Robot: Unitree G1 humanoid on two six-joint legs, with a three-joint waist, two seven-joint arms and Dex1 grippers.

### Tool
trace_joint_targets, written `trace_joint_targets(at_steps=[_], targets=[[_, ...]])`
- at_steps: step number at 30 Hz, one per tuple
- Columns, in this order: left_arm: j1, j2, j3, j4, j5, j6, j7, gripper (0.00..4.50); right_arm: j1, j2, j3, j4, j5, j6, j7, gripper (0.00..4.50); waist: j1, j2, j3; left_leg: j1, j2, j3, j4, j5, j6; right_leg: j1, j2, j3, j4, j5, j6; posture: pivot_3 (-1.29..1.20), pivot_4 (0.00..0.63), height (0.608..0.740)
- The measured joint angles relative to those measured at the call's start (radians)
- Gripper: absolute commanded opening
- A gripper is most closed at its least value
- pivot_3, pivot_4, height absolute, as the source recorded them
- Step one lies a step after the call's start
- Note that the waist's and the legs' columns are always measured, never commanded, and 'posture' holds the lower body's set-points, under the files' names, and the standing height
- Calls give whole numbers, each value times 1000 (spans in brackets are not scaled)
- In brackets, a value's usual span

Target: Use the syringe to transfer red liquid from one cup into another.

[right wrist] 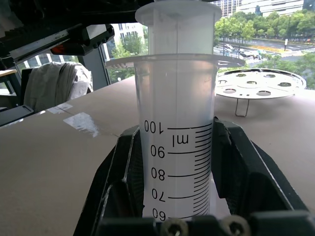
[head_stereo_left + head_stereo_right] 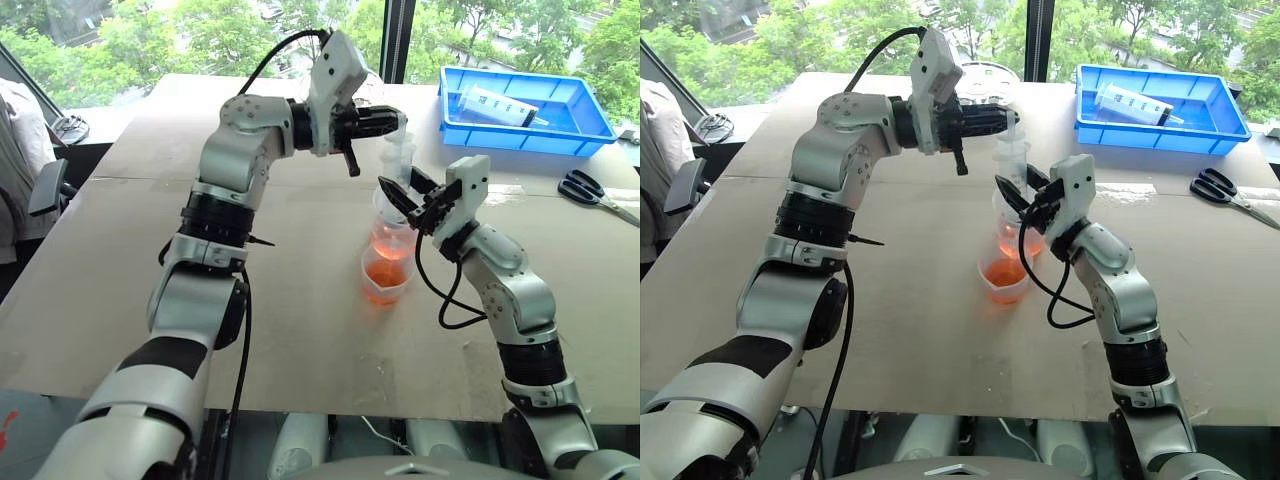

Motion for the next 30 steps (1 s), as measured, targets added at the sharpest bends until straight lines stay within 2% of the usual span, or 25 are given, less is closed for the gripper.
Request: trace_joint_targets(at_steps=[22, 25, 29, 30], targets=[[-3, 0, 6, 0, -5, 0, 0, 0, 0, 2, 0, 0, 0, 0, 0, 1464, 0, 0, 0, 0, 0, 0, 0, 0, 0, 0, 0, 0, 0, 0, 0, 0, 150, 740], [-3, -1, 36, -4, -34, 41, 8, 947, -4, 17, -2, -1, 14, 1, 0, 1464, -3, 0, 0, 0, 0, 0, 0, 0, 0, 0, 0, 0, 0, 0, 0, 0, 150, 740], [-2, 17, 85, -55, -59, 94, 32, 2743, -32, 33, -11, -5, 43, 4, 3, 1463, -4, 0, 0, 0, 0, 0, 0, 0, 0, 0, 0, 0, 0, 0, 0, 0, 150, 740], [-1, 21, 106, -85, -74, 117, 50, 3006, -50, 35, -17, -9, 50, 6, 3, 1463, -4, 0, 0, 0, 0, 0, 0, 0, 0, 0, 0, 0, 0, 0, 0, 0, 150, 740]])
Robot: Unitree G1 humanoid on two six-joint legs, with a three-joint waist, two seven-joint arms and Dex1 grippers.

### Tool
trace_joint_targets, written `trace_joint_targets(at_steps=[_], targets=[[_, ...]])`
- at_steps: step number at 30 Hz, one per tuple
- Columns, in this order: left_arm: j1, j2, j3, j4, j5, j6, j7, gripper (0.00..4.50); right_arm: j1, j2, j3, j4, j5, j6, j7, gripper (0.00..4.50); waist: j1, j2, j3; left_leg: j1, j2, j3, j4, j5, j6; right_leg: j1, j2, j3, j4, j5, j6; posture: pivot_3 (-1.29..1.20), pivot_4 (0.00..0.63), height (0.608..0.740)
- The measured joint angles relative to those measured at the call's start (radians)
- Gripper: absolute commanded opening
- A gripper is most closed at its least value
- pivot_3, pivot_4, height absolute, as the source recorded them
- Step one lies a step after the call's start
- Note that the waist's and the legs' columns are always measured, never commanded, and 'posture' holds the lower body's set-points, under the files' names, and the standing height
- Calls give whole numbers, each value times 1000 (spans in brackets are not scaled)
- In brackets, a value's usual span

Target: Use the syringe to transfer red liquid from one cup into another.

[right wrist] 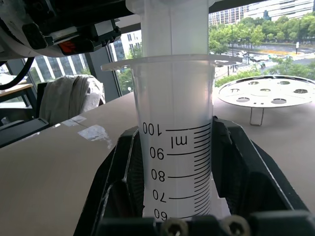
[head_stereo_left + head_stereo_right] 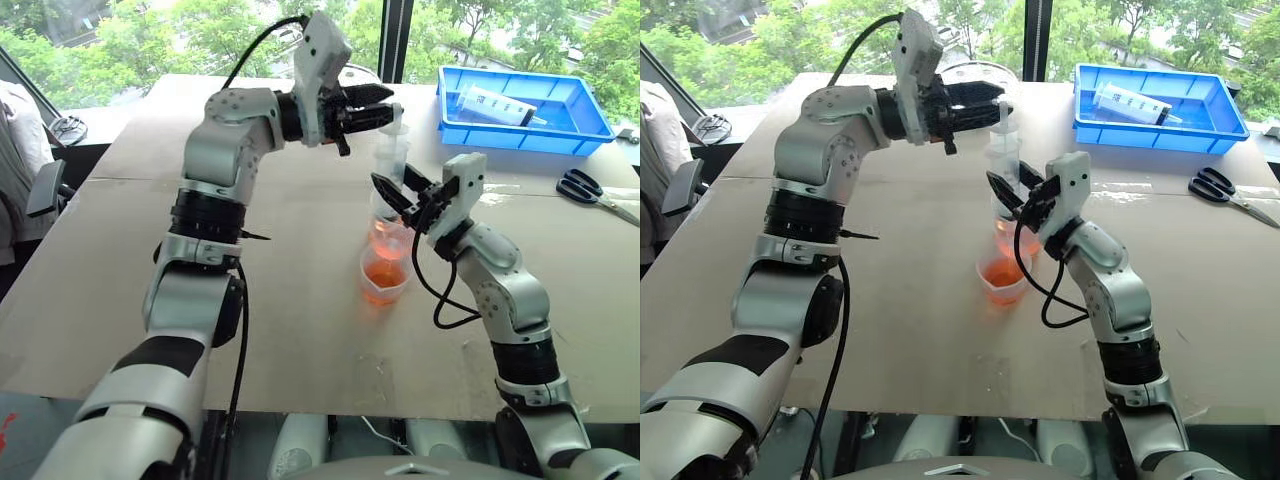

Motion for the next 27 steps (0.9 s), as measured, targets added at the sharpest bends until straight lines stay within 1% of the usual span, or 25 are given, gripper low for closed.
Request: trace_joint_targets(at_steps=[1, 2, 8, 14, 18, 24, 27], targets=[[0, 2, 11, -13, -7, 10, 3, 3548, -5, 2, -4, -2, 6, 1, 0, 1461, 0, 0, 0, 0, 0, 0, 0, 0, 0, 0, 0, 0, 0, 0, 0, 0, 150, 740], [6, 11, 24, -50, -25, 37, 6, 3587, -14, 4, -16, -9, 21, 11, -4, 1461, 1, 0, 0, 0, 0, 0, 0, 0, 0, 0, 0, 0, 0, 0, 0, 0, 150, 740], [67, 45, 78, -175, -127, 171, 22, 3587, -48, 6, -72, -52, 94, 64, -32, 1460, 0, 0, 0, 0, 0, 0, 0, 0, 0, 0, 0, 0, 1, 0, 0, 0, 150, 740], [127, 56, 163, -300, -243, 312, 110, 3587, -101, -19, -148, -94, 194, 105, -46, 1460, 4, 0, 0, 0, 0, 0, 0, 0, -1, 0, 0, 0, 1, 0, 0, 0, 150, 740], [140, 57, 185, -326, -278, 341, 157, 3587, -108, -35, -195, -144, 284, 140, -62, 1460, 7, 0, 0, 0, 0, 0, 0, 0, -1, 0, -1, 0, 1, 0, 0, 0, 150, 740], [140, 64, 184, -326, -290, 338, 180, 3587, -103, -103, -228, -273, 459, 222, -62, 1459, 6, 0, 0, 0, 0, 0, 0, 0, 0, 0, 0, 0, 1, 0, 0, 0, 150, 740], [153, 73, 181, -325, -287, 319, 181, 3587, -40, -155, -232, -338, 569, 273, -56, 1458, 6, 0, 0, 0, 0, 0, 0, 0, 0, 0, -1, 0, 1, 0, 0, 0, 150, 740]])
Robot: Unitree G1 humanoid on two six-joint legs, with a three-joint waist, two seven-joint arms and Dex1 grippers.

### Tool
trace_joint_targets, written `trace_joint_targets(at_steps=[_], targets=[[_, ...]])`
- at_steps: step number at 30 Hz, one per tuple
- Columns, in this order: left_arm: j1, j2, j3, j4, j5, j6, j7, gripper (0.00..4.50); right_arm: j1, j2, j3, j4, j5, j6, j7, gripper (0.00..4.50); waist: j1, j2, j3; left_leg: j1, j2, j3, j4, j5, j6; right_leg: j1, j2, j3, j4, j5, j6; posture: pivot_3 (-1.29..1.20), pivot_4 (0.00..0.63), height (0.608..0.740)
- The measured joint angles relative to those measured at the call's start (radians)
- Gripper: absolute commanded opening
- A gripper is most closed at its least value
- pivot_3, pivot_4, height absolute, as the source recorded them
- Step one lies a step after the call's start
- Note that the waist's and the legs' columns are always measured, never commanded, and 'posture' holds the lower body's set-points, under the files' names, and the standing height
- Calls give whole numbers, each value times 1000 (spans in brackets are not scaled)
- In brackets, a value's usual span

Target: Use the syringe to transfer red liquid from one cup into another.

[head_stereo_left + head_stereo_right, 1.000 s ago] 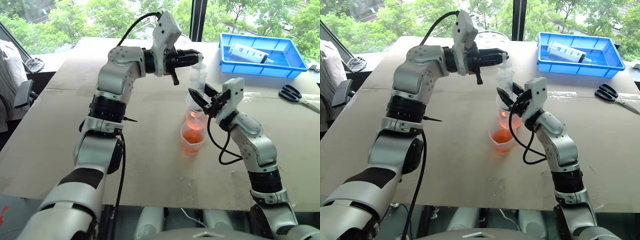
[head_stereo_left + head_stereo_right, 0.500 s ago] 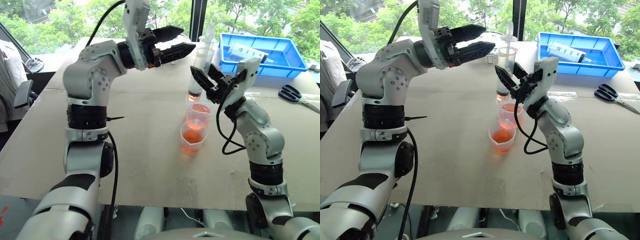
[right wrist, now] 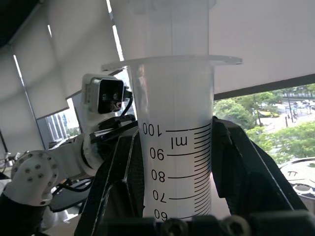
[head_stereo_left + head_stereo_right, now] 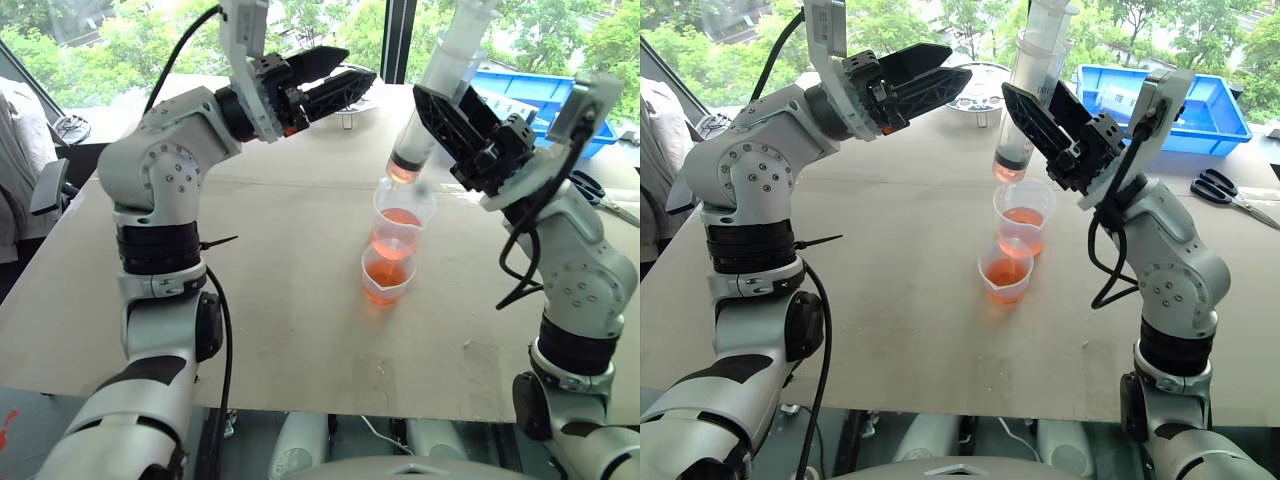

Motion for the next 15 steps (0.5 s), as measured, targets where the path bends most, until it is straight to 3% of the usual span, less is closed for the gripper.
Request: trace_joint_targets(at_steps=[4, 15], targets=[[26, 4, -15, 0, 4, -10, -11, 3587, 70, -39, 23, -33, 30, 18, 21, 1458, 0, 0, 0, 0, 0, 0, 0, 0, 0, 0, 0, 0, 0, 0, 0, 0, 150, 740], [61, 48, -97, -103, 35, -68, -64, 3587, 212, -73, 171, 14, -141, -97, 166, 1458, 0, 0, 0, 0, 0, 0, 0, 0, 0, 0, 0, 0, -1, 0, 0, 0, 150, 740]])
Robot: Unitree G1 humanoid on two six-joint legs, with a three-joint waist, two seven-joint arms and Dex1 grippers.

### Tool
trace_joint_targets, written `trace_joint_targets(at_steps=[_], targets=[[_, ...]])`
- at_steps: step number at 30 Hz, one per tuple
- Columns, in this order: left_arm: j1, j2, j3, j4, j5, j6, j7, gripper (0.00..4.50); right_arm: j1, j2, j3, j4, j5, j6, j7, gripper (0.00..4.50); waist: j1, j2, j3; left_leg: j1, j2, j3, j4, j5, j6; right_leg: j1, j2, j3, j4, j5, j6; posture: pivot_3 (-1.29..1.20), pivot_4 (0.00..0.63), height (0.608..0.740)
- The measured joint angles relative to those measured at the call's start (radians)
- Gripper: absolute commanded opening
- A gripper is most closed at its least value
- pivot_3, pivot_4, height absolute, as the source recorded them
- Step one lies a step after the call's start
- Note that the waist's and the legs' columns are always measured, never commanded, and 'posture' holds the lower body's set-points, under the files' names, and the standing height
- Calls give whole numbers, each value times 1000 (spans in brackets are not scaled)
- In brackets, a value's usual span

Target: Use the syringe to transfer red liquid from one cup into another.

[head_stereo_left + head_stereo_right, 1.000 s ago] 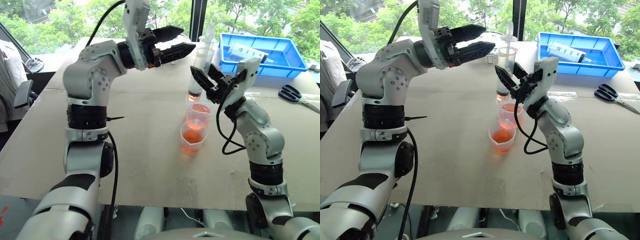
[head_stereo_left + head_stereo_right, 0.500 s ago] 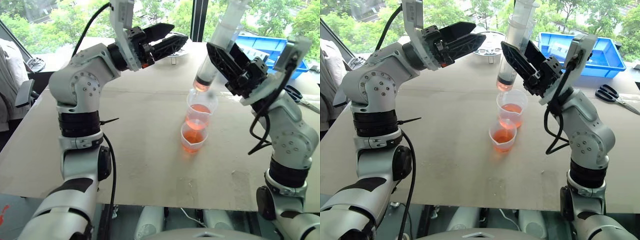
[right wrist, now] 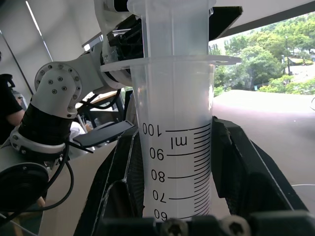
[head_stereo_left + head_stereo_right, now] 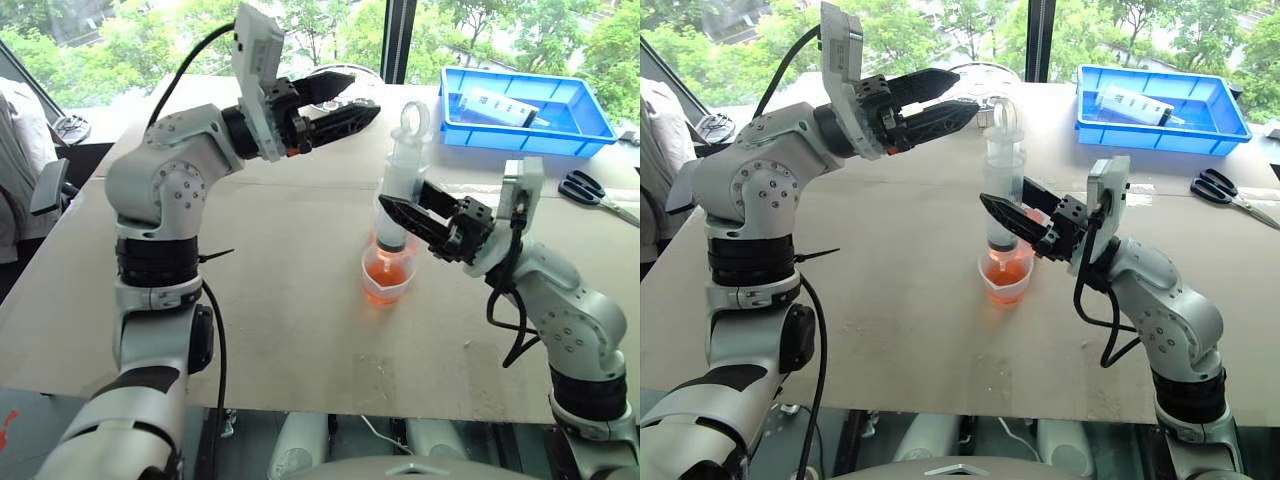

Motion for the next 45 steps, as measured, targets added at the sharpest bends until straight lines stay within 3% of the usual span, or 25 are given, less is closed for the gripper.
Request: trace_joint_targets(at_steps=[8, 23, 29, 32, 38, 45], targets=[[25, 24, -37, -114, 6, 4, -9, 3587, 22, 10, 33, 47, -85, -73, 44, 1458, 0, 0, 0, 0, 0, 0, 0, 0, 0, 0, 0, 0, 0, 0, 0, 0, 150, 740], [39, 67, -33, -121, -26, 41, -19, 3587, 22, 28, 40, 86, -134, -92, 31, 1458, 1, 0, 0, 0, 0, 0, 0, 0, 0, 0, 0, 0, 0, 0, 0, 0, 150, 740], [22, 39, -100, -103, 46, -17, -8, 3587, 19, 20, 58, 88, -162, -92, 35, 1458, 2, 0, 0, 0, 0, 0, 0, 0, 0, 0, 0, 0, 0, 0, 0, 0, 150, 740], [-5, 17, -143, -72, 99, -83, -18, 2710, 17, 17, 75, 88, -172, -92, 41, 1458, 2, 0, 0, 0, 0, 0, 0, 0, 0, 0, 0, 0, 0, 0, 0, 0, 150, 740], [-13, -11, -181, -49, 111, -126, -69, 0, 14, 20, 65, 90, -193, -93, 33, 1457, 1, 0, 0, 0, 0, 0, 0, 0, 0, 0, 0, 0, 0, 0, 0, 0, 150, 740], [28, 14, -184, -97, 130, -164, -104, 0, 21, 42, 79, 93, -199, -93, 33, 1452, -1, 0, 0, 0, 0, 0, 0, 0, 0, 0, 0, 0, 0, 0, 0, 0, 150, 740]])
